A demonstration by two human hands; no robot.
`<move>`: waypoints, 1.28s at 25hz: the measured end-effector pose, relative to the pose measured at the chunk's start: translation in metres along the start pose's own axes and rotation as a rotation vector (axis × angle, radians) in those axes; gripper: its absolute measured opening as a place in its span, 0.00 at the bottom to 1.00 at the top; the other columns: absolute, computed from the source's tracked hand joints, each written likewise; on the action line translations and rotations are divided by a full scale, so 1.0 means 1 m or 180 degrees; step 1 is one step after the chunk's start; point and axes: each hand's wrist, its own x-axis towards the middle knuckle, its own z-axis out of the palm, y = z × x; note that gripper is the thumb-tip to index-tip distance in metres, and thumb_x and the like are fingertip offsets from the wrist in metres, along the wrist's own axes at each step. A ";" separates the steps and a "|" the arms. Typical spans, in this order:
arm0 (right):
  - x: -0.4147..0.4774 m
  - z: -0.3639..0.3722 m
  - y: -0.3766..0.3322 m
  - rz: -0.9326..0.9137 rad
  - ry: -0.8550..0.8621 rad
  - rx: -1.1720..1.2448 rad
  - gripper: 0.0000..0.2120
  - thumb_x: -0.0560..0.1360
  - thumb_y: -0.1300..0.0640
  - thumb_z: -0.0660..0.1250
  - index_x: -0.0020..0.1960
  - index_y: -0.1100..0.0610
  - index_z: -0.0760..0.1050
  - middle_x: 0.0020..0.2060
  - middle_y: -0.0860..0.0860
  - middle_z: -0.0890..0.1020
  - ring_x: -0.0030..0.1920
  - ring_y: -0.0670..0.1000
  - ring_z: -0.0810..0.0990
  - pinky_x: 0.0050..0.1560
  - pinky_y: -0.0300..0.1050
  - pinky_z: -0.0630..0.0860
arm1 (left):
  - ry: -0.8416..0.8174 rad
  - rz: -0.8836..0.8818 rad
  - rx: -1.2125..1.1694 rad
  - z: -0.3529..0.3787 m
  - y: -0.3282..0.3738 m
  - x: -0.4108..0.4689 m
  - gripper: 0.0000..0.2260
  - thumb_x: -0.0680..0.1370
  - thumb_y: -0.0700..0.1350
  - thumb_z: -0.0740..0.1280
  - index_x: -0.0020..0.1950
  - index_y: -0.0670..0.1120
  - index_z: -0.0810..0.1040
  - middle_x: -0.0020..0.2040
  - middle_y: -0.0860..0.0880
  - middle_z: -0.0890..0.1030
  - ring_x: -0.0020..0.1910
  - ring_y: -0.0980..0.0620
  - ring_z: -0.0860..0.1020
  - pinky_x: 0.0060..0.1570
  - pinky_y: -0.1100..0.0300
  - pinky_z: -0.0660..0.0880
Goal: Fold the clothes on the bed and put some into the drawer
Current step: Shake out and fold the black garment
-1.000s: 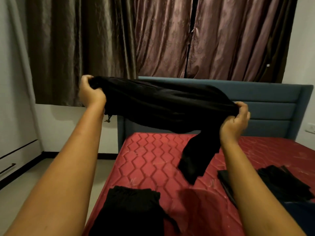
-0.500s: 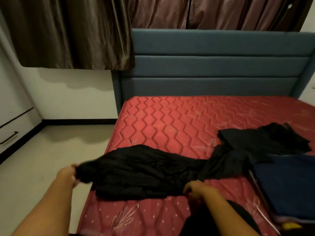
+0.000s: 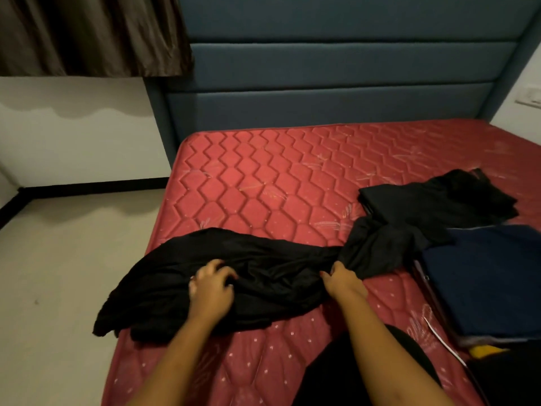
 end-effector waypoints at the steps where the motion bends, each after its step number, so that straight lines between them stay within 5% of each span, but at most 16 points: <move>1: 0.004 -0.003 0.002 0.0142 0.0075 0.0094 0.23 0.77 0.42 0.61 0.67 0.53 0.67 0.65 0.59 0.74 0.64 0.61 0.74 0.60 0.51 0.72 | -0.0237 0.0268 0.0189 0.013 0.022 0.005 0.12 0.75 0.47 0.67 0.58 0.56 0.78 0.69 0.54 0.68 0.70 0.50 0.64 0.70 0.41 0.57; 5: 0.016 -0.001 -0.002 0.0304 0.0167 0.0325 0.28 0.74 0.47 0.67 0.69 0.52 0.60 0.63 0.58 0.74 0.62 0.61 0.75 0.57 0.51 0.73 | -0.1513 0.0736 0.0941 0.058 0.072 0.008 0.24 0.75 0.58 0.66 0.69 0.58 0.67 0.75 0.51 0.59 0.74 0.48 0.57 0.72 0.39 0.51; 9: 0.036 -0.010 -0.005 0.0582 0.0107 0.0923 0.39 0.75 0.58 0.64 0.78 0.51 0.44 0.64 0.60 0.74 0.62 0.61 0.75 0.59 0.51 0.72 | -0.1541 0.0734 0.0969 0.085 0.092 0.001 0.24 0.72 0.58 0.70 0.65 0.59 0.68 0.76 0.50 0.53 0.75 0.46 0.53 0.71 0.36 0.46; 12: 0.054 -0.016 -0.007 0.0952 0.0277 0.2357 0.28 0.72 0.64 0.62 0.71 0.59 0.62 0.57 0.63 0.77 0.56 0.61 0.78 0.53 0.48 0.74 | -0.1348 0.0912 0.0965 0.093 0.107 0.002 0.22 0.75 0.57 0.67 0.67 0.58 0.68 0.77 0.51 0.54 0.75 0.44 0.53 0.73 0.42 0.53; 13: 0.058 -0.018 -0.008 0.0919 0.0362 0.3124 0.20 0.69 0.64 0.62 0.61 0.60 0.71 0.48 0.61 0.79 0.47 0.59 0.79 0.46 0.46 0.74 | -0.1202 0.0878 0.0868 0.094 0.113 0.003 0.21 0.76 0.55 0.65 0.68 0.57 0.68 0.77 0.51 0.54 0.76 0.45 0.53 0.73 0.45 0.56; 15: 0.062 -0.028 -0.005 0.0826 0.0282 0.4103 0.08 0.65 0.68 0.61 0.41 0.57 0.71 0.34 0.55 0.73 0.34 0.53 0.72 0.33 0.42 0.68 | -0.0823 0.0808 0.0568 0.094 0.122 0.006 0.19 0.77 0.50 0.64 0.67 0.54 0.70 0.76 0.50 0.57 0.76 0.46 0.56 0.72 0.47 0.59; 18: 0.062 -0.041 0.017 0.0642 -0.0171 0.3580 0.08 0.67 0.68 0.66 0.41 0.57 0.74 0.34 0.56 0.76 0.35 0.55 0.75 0.31 0.40 0.69 | -0.0251 0.1126 0.0430 0.089 0.125 0.007 0.16 0.64 0.44 0.72 0.51 0.51 0.76 0.70 0.48 0.70 0.70 0.42 0.69 0.65 0.40 0.68; 21: 0.054 -0.050 0.020 0.0546 -0.0574 0.3527 0.04 0.71 0.67 0.70 0.41 0.62 0.76 0.27 0.55 0.78 0.24 0.51 0.78 0.21 0.33 0.68 | 0.0189 0.1611 0.0377 0.099 0.117 -0.008 0.10 0.64 0.44 0.64 0.44 0.50 0.75 0.62 0.47 0.74 0.61 0.43 0.73 0.61 0.45 0.68; 23: 0.051 -0.058 0.011 0.0282 -0.0415 0.4499 0.05 0.73 0.68 0.68 0.43 0.59 0.76 0.29 0.52 0.81 0.27 0.47 0.80 0.26 0.34 0.75 | 0.0289 0.1669 0.0282 0.105 0.114 -0.016 0.10 0.66 0.43 0.60 0.44 0.49 0.77 0.61 0.47 0.74 0.56 0.46 0.72 0.53 0.52 0.68; 26: 0.060 -0.067 0.010 -0.0127 -0.0135 0.6000 0.15 0.74 0.69 0.65 0.56 0.53 0.74 0.47 0.52 0.82 0.44 0.51 0.82 0.47 0.46 0.81 | 0.0126 0.1527 0.0351 0.103 0.110 -0.010 0.11 0.63 0.42 0.63 0.43 0.49 0.78 0.58 0.49 0.76 0.52 0.49 0.74 0.42 0.56 0.74; 29: 0.054 -0.074 0.014 -0.0272 -0.0426 0.6371 0.13 0.75 0.67 0.64 0.53 0.51 0.75 0.39 0.50 0.83 0.36 0.49 0.83 0.37 0.45 0.82 | -0.0270 0.1500 0.0470 0.101 0.112 -0.007 0.15 0.55 0.43 0.72 0.40 0.51 0.78 0.57 0.49 0.78 0.50 0.48 0.79 0.37 0.57 0.77; 32: 0.056 -0.081 0.015 -0.0725 -0.0240 0.6839 0.24 0.73 0.68 0.64 0.62 0.46 0.74 0.41 0.46 0.83 0.37 0.46 0.82 0.45 0.45 0.81 | -0.0480 0.1236 0.0515 0.101 0.121 -0.004 0.18 0.52 0.45 0.75 0.40 0.52 0.78 0.60 0.48 0.77 0.53 0.45 0.80 0.40 0.55 0.80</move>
